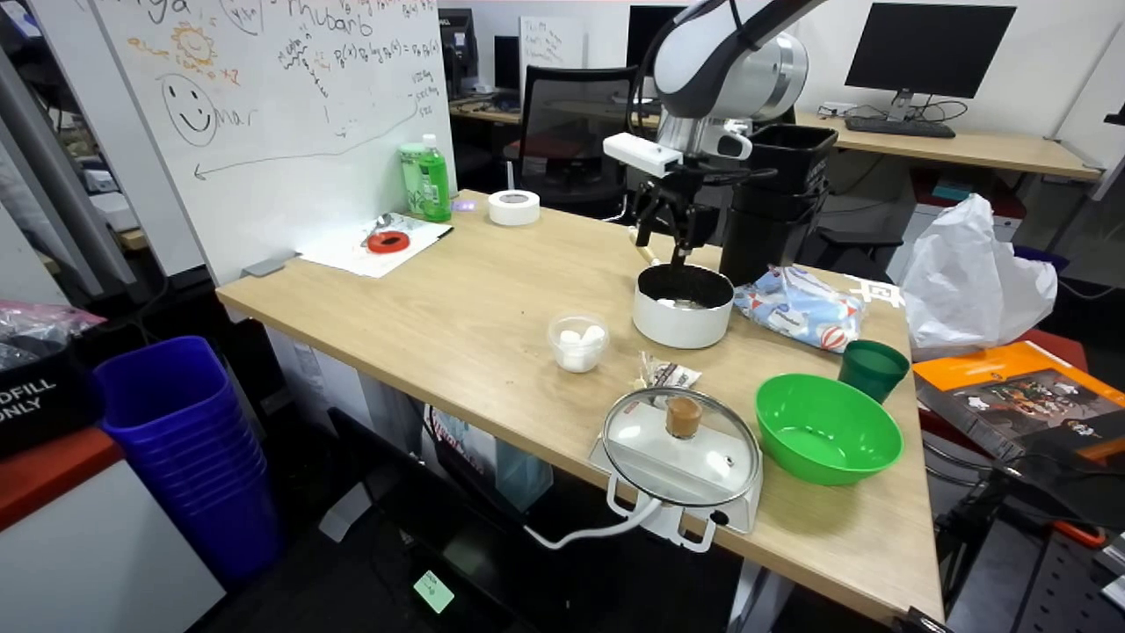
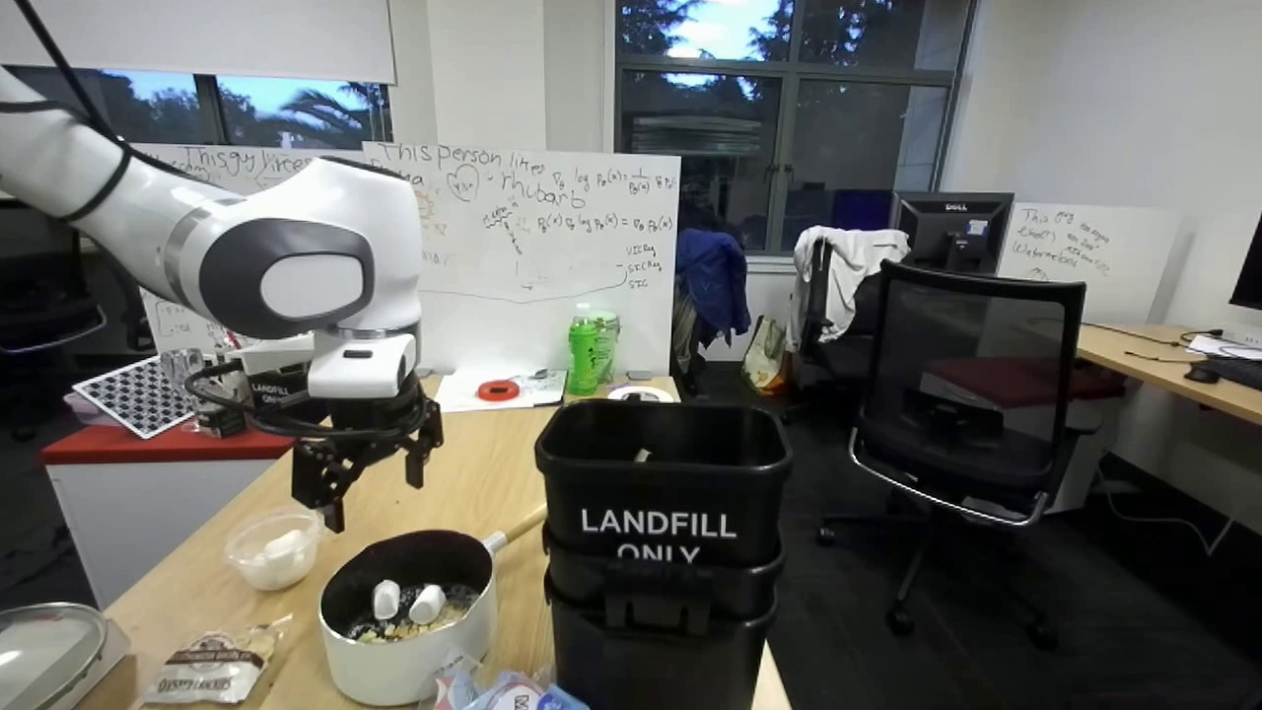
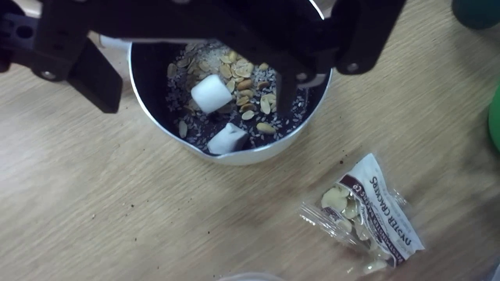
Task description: Pick up the two objects from the bowl and put them in the pot.
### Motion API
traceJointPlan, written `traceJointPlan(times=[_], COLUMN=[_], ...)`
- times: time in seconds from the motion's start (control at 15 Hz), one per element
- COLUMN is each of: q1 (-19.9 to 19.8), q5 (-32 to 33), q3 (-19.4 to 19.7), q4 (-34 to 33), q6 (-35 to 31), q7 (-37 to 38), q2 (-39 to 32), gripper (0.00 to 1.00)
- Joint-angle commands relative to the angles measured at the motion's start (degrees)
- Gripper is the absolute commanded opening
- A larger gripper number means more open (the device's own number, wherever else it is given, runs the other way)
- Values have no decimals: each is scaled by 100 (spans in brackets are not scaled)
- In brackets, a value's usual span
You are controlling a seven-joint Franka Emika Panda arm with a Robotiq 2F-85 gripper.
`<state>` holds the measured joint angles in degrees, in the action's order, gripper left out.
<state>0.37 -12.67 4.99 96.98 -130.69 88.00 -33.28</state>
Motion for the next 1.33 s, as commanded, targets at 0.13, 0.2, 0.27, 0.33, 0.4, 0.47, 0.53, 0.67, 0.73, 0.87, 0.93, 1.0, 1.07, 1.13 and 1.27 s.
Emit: traceJointPlan(times=[0.13,0.2,0.27,0.33,0.4,0.47,0.53,0.67,0.73,0.87,0.93,1.0,1.07,1.13,1.27], q1=[7,-25,-54,-72,-140,113,116,128,128,128,128,129,129,129,129], q5=[7,-74,-160,-217,-398,-203,-234,-228,-228,-227,-227,-227,-227,-227,-227], q3=[-337,-411,-470,-509,-605,-339,-345,-329,-326,-325,-325,-325,-325,-325,-325], q4=[571,662,740,821,900,606,645,638,638,638,638,637,637,637,637], q6=[-243,-221,-193,-156,-32,-8,-8,-11,-11,-11,-11,-11,-11,-11,-11], q7=[-1542,-1884,-2193,-2508,-2907,-2279,-2366,-2335,-2334,-2333,-2333,-2333,-2333,-2333,-2333], q2=[452,519,578,635,704,478,504,496,495,495,494,494,494,494,494], gripper=[100,100,100,100,100,100,100,100,100,100,100,100,100,100,100])
